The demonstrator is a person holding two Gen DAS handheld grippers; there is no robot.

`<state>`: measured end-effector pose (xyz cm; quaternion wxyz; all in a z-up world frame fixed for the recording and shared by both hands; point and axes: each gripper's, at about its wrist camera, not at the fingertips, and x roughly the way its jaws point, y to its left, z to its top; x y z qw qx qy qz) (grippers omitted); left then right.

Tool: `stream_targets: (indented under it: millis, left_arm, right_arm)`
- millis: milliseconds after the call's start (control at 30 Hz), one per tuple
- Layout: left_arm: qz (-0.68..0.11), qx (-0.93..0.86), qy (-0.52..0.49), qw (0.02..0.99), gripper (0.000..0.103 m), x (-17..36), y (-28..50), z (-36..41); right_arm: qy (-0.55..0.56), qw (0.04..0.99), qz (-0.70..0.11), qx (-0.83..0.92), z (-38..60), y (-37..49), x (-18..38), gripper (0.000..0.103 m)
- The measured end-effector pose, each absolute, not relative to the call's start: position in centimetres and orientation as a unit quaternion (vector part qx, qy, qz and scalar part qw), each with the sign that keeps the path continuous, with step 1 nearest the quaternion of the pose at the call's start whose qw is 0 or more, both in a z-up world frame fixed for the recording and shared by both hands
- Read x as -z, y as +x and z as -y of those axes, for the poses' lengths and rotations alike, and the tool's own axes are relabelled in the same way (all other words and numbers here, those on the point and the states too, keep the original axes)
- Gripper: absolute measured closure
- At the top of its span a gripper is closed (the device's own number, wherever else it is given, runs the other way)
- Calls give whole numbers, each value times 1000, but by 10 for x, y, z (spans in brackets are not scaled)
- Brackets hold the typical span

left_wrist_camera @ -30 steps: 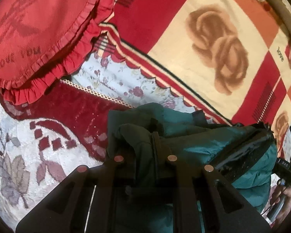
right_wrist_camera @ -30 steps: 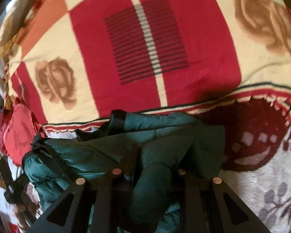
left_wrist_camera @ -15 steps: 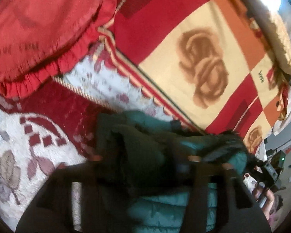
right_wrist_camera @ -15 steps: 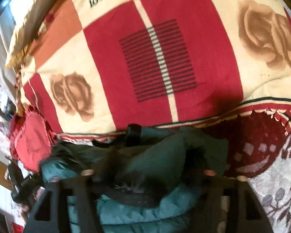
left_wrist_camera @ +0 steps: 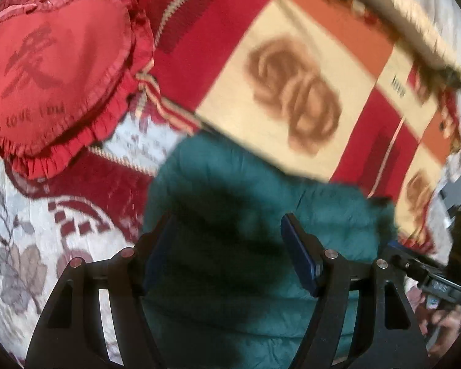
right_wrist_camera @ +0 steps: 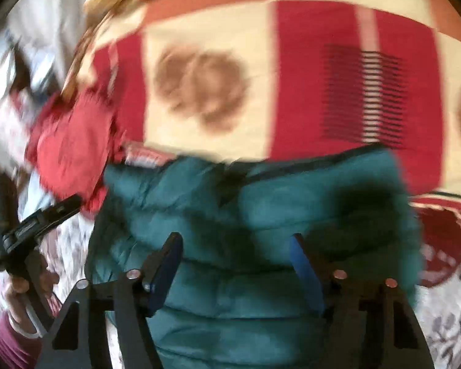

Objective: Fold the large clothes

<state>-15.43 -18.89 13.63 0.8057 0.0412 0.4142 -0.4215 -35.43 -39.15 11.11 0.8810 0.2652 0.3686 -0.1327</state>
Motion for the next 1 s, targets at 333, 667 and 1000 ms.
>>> stream_targets:
  millis: [333,667,1000]
  left_arm:
    - [-436,363,80,820,32,-81,-133,206]
    - [-434,356,103,821,30,-81,-133,210]
    - [-404,354,122,835,30,-102,-138,223]
  right_arm:
    - [249,849,-410,223,409,-283,-48,38]
    - [249,848,-408,229,406,-291,-63,38]
    - [221,849,-368,307,447,-350,-95,38]
